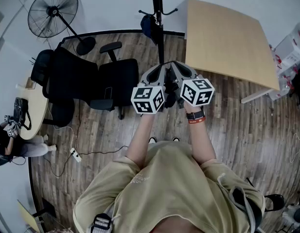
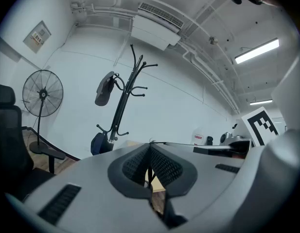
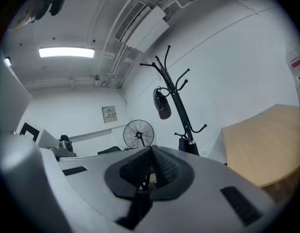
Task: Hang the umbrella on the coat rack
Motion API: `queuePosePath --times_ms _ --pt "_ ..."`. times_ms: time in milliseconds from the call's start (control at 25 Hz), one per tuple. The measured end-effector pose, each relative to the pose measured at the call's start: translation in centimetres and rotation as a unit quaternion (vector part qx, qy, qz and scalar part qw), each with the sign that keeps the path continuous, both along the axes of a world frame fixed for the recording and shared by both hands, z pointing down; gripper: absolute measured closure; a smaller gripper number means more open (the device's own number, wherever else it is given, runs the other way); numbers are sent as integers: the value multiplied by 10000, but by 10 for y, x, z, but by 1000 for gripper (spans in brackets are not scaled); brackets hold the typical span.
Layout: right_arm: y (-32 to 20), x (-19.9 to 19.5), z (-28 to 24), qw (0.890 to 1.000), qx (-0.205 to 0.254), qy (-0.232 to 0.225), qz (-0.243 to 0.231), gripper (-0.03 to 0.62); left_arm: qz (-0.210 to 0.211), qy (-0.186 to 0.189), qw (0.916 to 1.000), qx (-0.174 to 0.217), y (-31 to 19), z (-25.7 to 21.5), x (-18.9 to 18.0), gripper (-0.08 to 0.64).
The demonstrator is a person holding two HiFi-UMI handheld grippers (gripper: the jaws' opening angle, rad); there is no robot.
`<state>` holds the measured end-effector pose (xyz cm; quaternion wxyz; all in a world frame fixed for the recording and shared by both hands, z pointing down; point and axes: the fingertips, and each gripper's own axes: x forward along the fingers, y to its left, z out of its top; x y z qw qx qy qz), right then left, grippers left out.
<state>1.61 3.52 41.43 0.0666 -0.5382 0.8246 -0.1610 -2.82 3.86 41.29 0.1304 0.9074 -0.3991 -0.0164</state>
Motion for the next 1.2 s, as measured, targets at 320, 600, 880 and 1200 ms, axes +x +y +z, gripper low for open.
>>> queuePosePath --times_ms 320,600,880,1200 --pt "17 17 -1 9998 14 -15 -197 577 -236 46 9997 -9 12 0 17 537" --pt "27 30 4 9990 50 -232 -384 577 -376 -116 9992 -63 29 6 30 537" --pt "6 26 23 9984 -24 -460 -323 577 -437 -187 9987 -192 6 25 31 537" --pt "-54 23 28 9981 -260 -415 -365 577 -523 21 9982 -309 -59 28 28 537"
